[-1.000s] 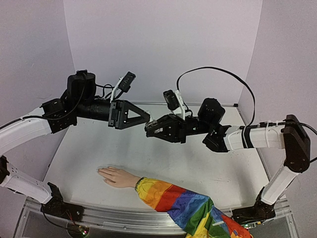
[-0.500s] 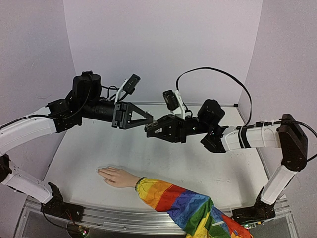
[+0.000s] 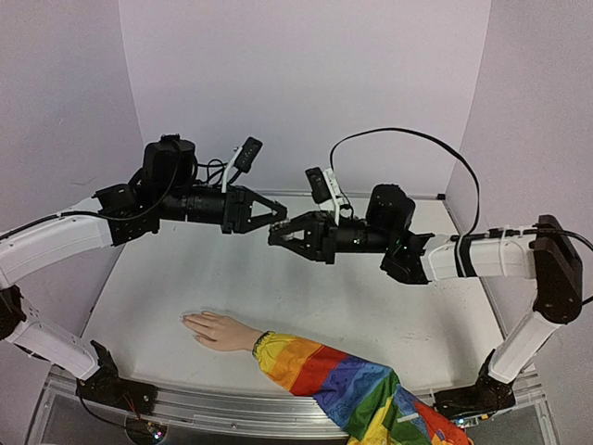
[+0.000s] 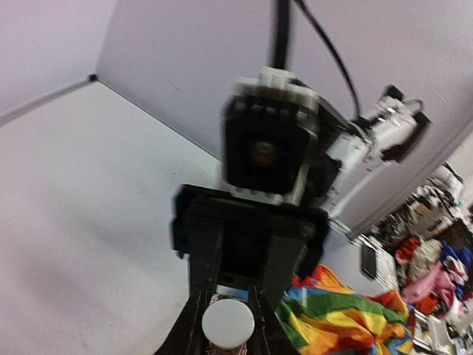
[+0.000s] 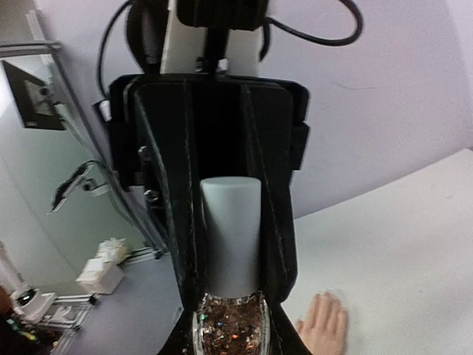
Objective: Paint the nails
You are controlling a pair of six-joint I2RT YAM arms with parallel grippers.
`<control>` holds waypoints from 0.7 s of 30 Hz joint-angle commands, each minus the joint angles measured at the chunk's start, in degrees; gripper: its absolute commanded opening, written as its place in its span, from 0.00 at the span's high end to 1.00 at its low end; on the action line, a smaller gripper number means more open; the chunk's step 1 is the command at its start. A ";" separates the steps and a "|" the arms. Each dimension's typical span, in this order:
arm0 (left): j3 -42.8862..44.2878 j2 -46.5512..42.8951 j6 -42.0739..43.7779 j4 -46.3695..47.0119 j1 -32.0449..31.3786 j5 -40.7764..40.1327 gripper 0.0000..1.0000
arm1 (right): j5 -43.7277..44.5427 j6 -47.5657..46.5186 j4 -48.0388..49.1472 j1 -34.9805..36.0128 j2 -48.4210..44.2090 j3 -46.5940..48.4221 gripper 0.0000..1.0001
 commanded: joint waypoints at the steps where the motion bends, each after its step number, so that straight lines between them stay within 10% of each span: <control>1: 1.84 0.23 -1.48 2.15 -0.78 -5.38 1.00 | 66.40 -17.19 -19.76 6.52 -7.77 2.89 1.00; 4: 2.52 1.85 -3.25 1.01 -0.78 -8.27 1.00 | 94.17 -29.08 -10.89 15.20 -8.94 0.77 1.00; 14: 4.92 3.27 -4.95 -1.51 -0.78 -8.14 1.00 | 70.17 -32.38 -6.62 16.25 -9.30 0.16 1.00; 21: 3.37 1.07 -5.23 -1.59 -0.78 -2.91 0.32 | 51.13 -29.45 -8.83 14.82 -13.88 -1.78 1.00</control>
